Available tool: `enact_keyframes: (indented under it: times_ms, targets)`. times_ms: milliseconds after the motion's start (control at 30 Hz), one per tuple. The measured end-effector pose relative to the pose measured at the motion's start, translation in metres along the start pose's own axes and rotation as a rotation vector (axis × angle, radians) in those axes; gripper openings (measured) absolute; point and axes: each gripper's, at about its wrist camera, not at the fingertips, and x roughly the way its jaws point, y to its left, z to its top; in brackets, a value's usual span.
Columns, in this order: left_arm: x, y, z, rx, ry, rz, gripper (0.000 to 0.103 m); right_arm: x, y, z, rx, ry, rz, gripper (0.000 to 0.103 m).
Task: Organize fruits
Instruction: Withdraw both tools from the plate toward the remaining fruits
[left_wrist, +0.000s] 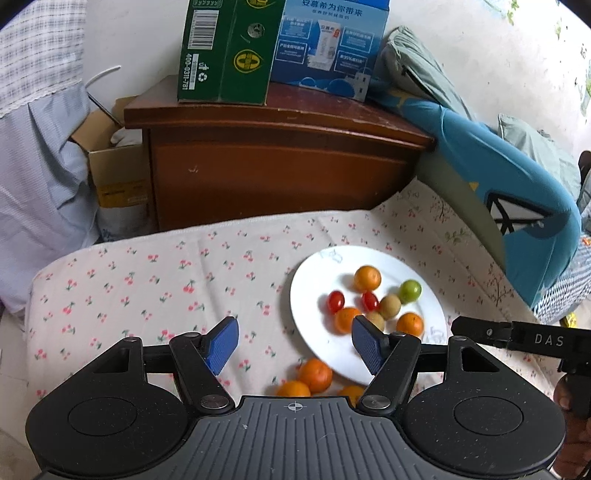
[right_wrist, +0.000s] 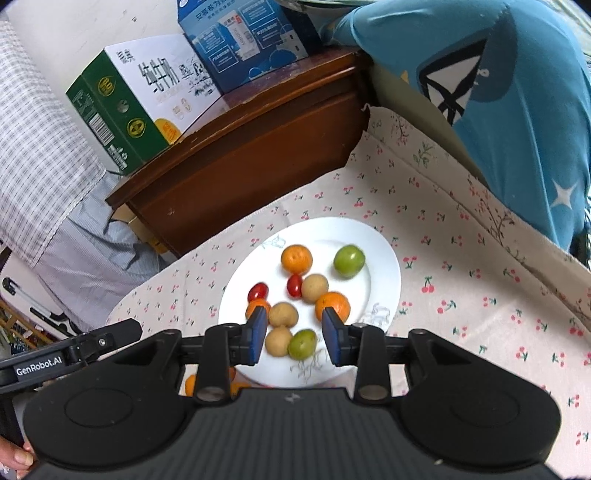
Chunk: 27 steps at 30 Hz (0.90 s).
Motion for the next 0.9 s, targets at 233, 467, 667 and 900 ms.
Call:
enact_keyframes:
  times_ms: [233,467,667,900]
  targets:
    - [-0.005,-0.005,-0.024,0.023,0.033,0.011,0.068,-0.004,0.005,-0.019,-0.025,0.038,0.009,0.036]
    - [-0.004,-0.007,-0.05,0.05,0.078,0.033,0.068,0.0,0.01,-0.039,-0.035,0.094,0.03,0.036]
    - [-0.001,-0.01,-0.07,0.072,0.113,0.036,0.068,0.008,0.017,-0.051,-0.072,0.131,0.046,0.036]
    - [0.007,-0.008,-0.082,0.074,0.153,0.041,0.068,0.027,0.022,-0.057,-0.101,0.157,0.034,0.036]
